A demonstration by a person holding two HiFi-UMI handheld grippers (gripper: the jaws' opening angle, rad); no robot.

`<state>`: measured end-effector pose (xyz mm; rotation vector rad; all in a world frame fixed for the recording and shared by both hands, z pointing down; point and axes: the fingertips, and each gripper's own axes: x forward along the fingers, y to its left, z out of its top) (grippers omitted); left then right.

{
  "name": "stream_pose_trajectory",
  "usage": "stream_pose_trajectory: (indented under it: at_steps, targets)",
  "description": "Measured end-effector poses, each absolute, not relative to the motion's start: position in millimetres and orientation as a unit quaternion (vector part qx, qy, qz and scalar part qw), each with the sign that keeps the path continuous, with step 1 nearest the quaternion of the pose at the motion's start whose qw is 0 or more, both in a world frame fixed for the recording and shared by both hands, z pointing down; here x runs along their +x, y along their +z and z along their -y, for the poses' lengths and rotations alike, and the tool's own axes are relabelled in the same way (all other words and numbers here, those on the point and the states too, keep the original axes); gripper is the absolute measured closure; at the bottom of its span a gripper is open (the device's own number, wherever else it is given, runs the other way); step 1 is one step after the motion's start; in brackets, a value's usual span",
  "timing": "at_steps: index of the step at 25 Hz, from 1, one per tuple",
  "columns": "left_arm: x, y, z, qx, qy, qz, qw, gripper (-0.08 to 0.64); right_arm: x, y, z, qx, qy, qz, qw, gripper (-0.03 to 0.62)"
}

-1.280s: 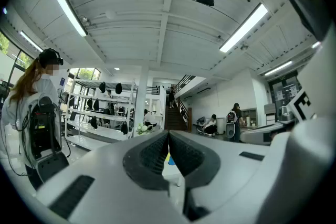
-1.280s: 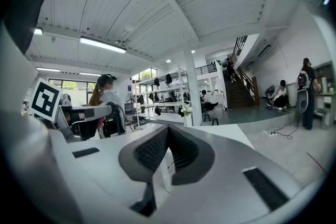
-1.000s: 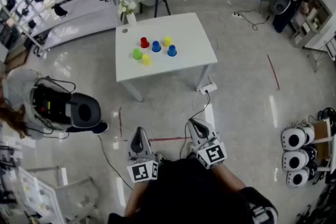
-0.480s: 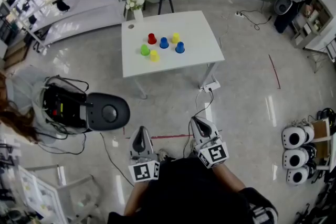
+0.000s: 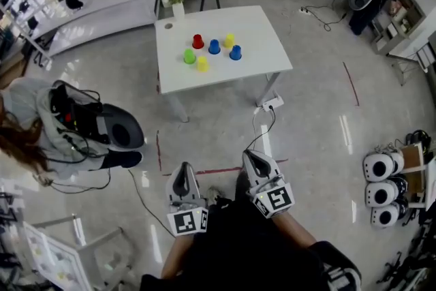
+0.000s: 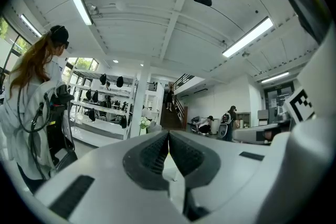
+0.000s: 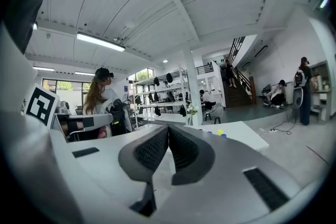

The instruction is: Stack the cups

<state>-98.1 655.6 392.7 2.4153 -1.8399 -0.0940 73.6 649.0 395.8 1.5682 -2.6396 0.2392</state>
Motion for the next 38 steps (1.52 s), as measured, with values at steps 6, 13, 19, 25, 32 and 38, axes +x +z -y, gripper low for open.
stream_pose_trajectory:
  at_steps: [6, 13, 19, 25, 32, 38]
  targets:
    - [-99, 412, -665, 0.789, -0.032, 0.610, 0.067, 0.538, 75, 415, -650, 0.505, 0.079, 0.858, 0.040, 0.566]
    - [-103, 422, -602, 0.775, -0.022, 0.629, 0.061, 0.538, 68, 435, -575, 0.484, 0.086, 0.870, 0.039, 0.566]
    - [-95, 412, -524, 0.768, -0.023, 0.637, 0.058, 0.538, 69, 434, -491, 0.464, 0.087, 0.881, 0.040, 0.566]
    - [-76, 402, -451, 0.755, -0.016, 0.653, 0.059, 0.538, 84, 426, -418, 0.443, 0.087, 0.891, 0.044, 0.566]
    - [-55, 380, -398, 0.742, -0.017, 0.667, 0.059, 0.538, 94, 427, -357, 0.416, 0.110, 0.901, 0.049, 0.565]
    - [-45, 385, -360, 0.745, -0.018, 0.663, 0.070, 0.538, 95, 449, -318, 0.410, 0.127, 0.901, 0.070, 0.563]
